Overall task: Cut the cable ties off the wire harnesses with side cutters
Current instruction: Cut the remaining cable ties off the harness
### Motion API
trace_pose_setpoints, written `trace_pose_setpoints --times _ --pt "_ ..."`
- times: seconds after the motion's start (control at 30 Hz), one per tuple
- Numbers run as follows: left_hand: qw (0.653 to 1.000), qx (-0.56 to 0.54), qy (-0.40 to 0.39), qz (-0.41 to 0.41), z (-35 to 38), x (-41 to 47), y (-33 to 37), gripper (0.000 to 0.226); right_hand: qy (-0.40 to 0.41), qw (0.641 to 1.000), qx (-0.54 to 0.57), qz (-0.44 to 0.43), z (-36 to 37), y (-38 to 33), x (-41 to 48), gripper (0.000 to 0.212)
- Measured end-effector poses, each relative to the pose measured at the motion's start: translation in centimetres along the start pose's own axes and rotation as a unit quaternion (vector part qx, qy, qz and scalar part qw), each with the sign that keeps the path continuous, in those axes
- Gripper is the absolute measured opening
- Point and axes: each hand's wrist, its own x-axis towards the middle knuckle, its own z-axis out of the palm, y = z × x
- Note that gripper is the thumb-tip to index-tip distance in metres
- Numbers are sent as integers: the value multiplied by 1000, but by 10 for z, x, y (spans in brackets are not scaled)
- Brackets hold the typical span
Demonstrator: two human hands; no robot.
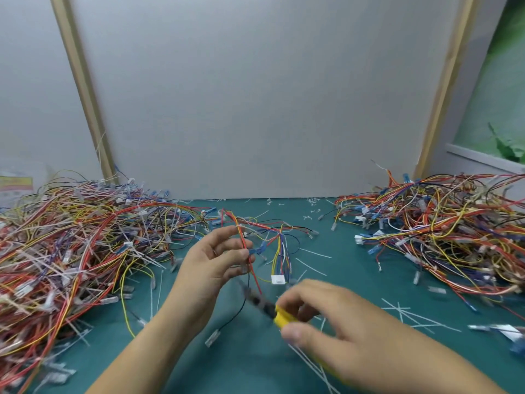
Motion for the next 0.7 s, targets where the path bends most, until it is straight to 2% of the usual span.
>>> trace_pose_setpoints --times 0.07,0.13,0.17,0.27,0.37,0.43,0.5,0.57,0.63,0.7 --pt "1000 15 -10 12 6 -4 2 30 30 977 210 26 -2 -1 1 19" --pt "999 32 -8 32 13 -11 3 17 76 912 397 72 0 -2 5 29" --pt "998 49 1 48 17 -14 3 16 101 880 454 97 2 -2 7 32" --pt "992 84 18 89 28 -24 1 17 135 820 536 148 5 -3 11 39" --pt "992 75 -3 103 36 -31 -2 7 141 796 566 160 4 -2 12 48" --pt "992 73 -24 104 38 -35 -3 6 148 795 566 159 1 1 12 52" --pt "993 59 -42 98 40 -38 -3 10 160 812 543 144 -2 3 12 34" --pt "994 38 -60 80 42 -42 -1 12 194 852 464 144 -3 5 13 11" --pt "994 45 -79 66 44 -44 0 9 210 892 375 142 -3 7 13 11" --pt "995 31 -70 57 45 -42 -2 8 169 936 287 110 -5 6 10 5"
